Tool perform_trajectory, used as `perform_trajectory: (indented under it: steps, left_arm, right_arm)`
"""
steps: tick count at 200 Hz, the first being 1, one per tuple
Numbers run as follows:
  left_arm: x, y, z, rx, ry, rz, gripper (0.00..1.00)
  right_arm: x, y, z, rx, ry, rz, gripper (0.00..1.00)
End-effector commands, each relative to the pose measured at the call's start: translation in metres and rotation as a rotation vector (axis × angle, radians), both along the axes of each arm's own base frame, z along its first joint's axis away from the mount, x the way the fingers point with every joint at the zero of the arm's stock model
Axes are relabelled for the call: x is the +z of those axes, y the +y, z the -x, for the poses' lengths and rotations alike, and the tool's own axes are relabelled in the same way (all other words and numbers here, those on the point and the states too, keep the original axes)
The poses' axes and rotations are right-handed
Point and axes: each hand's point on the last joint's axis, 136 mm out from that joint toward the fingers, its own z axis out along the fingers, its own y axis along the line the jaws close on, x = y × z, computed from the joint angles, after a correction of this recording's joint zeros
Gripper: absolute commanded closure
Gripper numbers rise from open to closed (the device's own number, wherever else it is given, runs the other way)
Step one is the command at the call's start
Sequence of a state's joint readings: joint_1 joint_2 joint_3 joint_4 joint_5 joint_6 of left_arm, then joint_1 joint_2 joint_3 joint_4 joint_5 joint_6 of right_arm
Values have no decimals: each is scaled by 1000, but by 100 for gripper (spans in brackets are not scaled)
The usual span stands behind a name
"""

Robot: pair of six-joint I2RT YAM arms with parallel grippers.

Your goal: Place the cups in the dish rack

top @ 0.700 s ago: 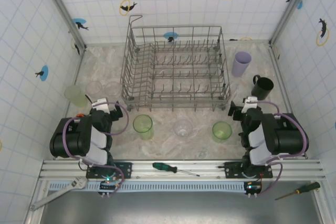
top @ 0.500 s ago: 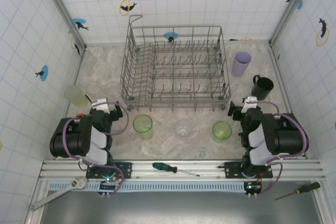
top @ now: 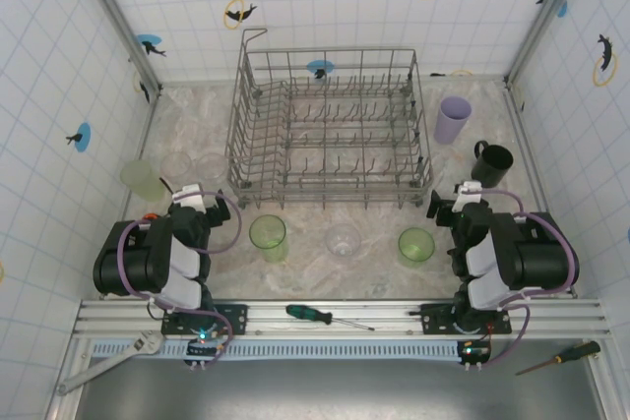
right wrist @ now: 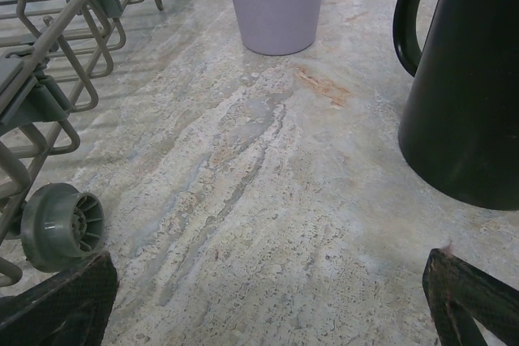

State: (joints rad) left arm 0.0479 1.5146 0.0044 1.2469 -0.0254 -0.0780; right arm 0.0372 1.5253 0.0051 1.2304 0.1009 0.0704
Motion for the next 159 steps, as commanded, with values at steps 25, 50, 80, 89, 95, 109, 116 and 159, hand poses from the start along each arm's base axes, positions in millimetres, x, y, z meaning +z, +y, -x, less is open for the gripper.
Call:
perform_trajectory:
  steps: [25, 50, 80, 89, 95, 109, 116, 159]
  left_arm:
    - [7, -2, -1, -18, -30, -3, 2]
    - [7, 3, -2, 13, -29, -3, 2]
    - [11, 21, -10, 126, 4, 2, 2]
    - [12, 26, -12, 158, 16, 2, 2]
    - [13, 30, -14, 180, 20, 1, 2]
    - [13, 37, -15, 222, 38, 1, 2]
    - [15, 41, -16, 251, 42, 1, 2]
    - [46, 72, -27, 473, 21, 53, 2]
  right_arm:
    - [7, -1, -1, -8, -31, 9, 0]
    - [7, -2, -1, -19, -27, 17, 0]
    - [13, -7, -3, -58, -37, 45, 0]
    - [14, -9, -5, -77, -24, 57, 0]
    - [14, -10, -7, -91, -13, 66, 0]
    - [17, -15, -11, -127, 10, 82, 0]
    - [18, -16, -14, -140, 32, 81, 0]
    - [35, -19, -25, -237, 101, -31, 0]
